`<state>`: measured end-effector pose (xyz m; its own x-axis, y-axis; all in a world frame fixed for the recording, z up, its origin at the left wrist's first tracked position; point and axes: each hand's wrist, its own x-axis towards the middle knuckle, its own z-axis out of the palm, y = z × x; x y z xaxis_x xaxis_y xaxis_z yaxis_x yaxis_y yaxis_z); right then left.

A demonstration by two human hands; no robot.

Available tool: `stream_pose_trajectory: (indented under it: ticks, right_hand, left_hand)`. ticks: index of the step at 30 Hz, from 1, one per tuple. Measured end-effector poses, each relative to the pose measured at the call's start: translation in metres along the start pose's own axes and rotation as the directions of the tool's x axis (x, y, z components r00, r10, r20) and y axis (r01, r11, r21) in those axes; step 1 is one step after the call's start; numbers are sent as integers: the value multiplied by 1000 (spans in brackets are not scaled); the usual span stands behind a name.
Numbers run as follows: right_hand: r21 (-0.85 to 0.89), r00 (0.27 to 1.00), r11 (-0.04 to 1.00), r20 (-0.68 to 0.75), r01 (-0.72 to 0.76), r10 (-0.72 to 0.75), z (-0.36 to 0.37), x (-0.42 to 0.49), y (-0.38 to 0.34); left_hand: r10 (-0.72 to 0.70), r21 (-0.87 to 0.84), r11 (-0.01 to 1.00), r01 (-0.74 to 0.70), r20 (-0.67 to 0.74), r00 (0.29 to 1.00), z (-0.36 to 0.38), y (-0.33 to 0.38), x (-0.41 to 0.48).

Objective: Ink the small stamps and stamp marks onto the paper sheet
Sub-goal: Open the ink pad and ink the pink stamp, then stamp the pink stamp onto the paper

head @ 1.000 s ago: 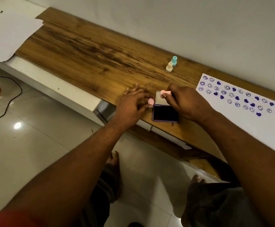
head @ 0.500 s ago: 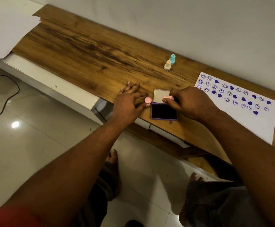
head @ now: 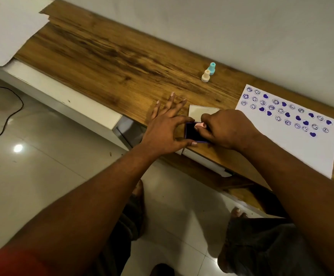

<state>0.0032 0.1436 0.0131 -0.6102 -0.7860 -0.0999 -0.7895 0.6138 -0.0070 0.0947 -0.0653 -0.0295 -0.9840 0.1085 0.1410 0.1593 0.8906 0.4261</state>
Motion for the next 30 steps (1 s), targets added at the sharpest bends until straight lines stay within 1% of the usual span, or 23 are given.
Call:
stream_pose_trajectory:
  ticks: [3, 5, 6, 8, 10, 16, 19, 21, 22, 23, 24, 25, 27, 29, 30]
  right_hand:
    - [-110, 999, 993, 26, -34, 37, -3, 5, -11]
    - [-245, 998, 969, 52, -33, 47, -9, 8, -19]
    - [-325, 996, 946, 87, -2, 32, -9, 10, -23]
    - [-459, 978, 885, 206, 79, 19, -11, 14, -35]
    - [-492, 960, 868, 267, 61, 83, -13, 18, -42]
    - [-437, 961, 899, 249, 3, 118, -14, 11, -45]
    - [-373, 954, 922, 226, -103, 198, -12, 18, -48]
    - [-311, 967, 947, 208, -75, 145, -11, 16, -43]
    - [-267, 978, 961, 169, -77, 125, -9, 10, -38]
    - [-196, 983, 974, 115, -116, 140, -7, 1, -34]
    - [-93, 980, 978, 60, -186, 192, -7, -10, -29]
    - [27, 964, 964, -1, -265, 265, -8, -21, -23]
    - [263, 906, 891, -112, -369, 408, -13, -42, -9]
    - [459, 861, 807, -155, -371, 484, -26, -61, 11]
    - [530, 840, 767, -171, -362, 515, -33, -72, 24]
  left_hand:
    - [1, -10, 1000, -1, -10, 1000, 3, -1, 1]
    - [-9, -10, 1000, 9, 1, 1000, 4, -1, 4]
    - [-18, -7, 1000, 18, 8, 1000, 4, -2, 5]
    - [-37, -19, 999, 37, 18, 999, 4, -3, 7]
    - [-54, -43, 998, 55, 33, 998, 3, -2, 6]
    - [-90, -72, 993, 94, 62, 994, -2, 3, 9]
    - [-115, -66, 991, 121, 77, 990, -5, 6, 12]
    - [-123, -30, 992, 126, 90, 988, -5, 6, 15]
    - [-125, -4, 992, 126, 98, 987, -5, 6, 17]
    - [-127, 16, 992, 126, 105, 986, -5, 6, 19]
    - [-132, 24, 991, 130, 112, 985, -6, 7, 19]
    - [-132, 24, 991, 130, 116, 985, -7, 7, 20]
    - [-124, 30, 992, 121, 127, 984, -9, 8, 20]
    - [-107, 60, 993, 99, 146, 983, -11, 13, 21]
    - [-98, 62, 994, 90, 142, 985, -12, 17, 22]
